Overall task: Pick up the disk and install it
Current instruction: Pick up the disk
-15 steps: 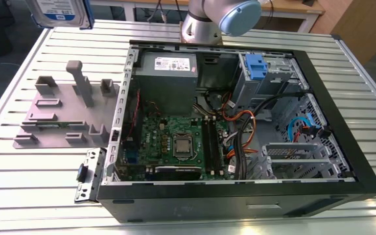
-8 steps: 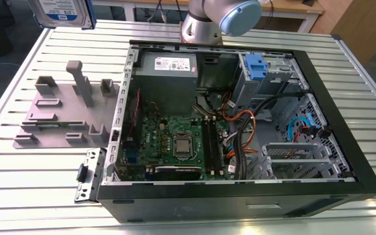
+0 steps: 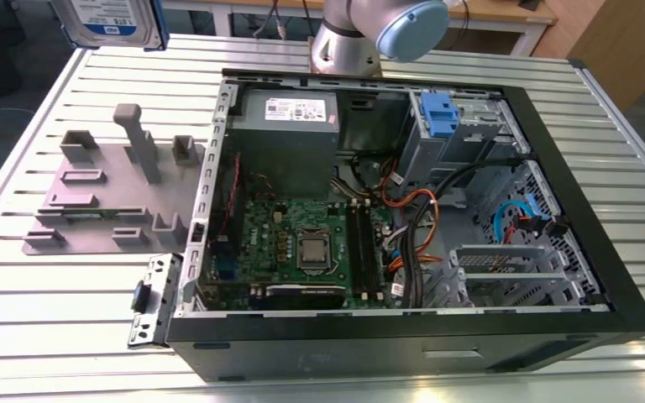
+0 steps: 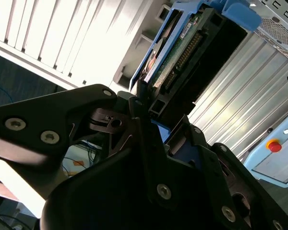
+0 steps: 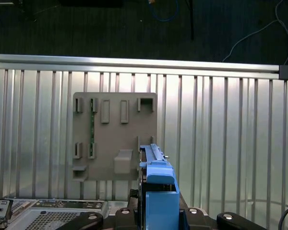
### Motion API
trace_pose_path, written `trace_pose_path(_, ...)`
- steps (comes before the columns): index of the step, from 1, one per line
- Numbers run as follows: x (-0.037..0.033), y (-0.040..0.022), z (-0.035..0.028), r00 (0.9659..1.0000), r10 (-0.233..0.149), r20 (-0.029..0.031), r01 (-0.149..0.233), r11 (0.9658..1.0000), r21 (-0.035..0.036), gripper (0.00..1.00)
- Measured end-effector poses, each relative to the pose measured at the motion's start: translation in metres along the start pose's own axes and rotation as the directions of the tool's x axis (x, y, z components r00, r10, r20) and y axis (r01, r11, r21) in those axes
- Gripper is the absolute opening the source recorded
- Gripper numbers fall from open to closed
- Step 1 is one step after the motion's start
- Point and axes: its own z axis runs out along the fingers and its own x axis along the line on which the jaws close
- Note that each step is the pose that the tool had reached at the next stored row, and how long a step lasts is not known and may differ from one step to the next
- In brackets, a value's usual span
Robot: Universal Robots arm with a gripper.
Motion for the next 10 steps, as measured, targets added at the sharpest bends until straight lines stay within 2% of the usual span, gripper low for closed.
trace_pose_path(10,0.0001,-0.0057,0.0000,1.0000,0.000,0.0000,0.000,1.0000,0.0000,0.36)
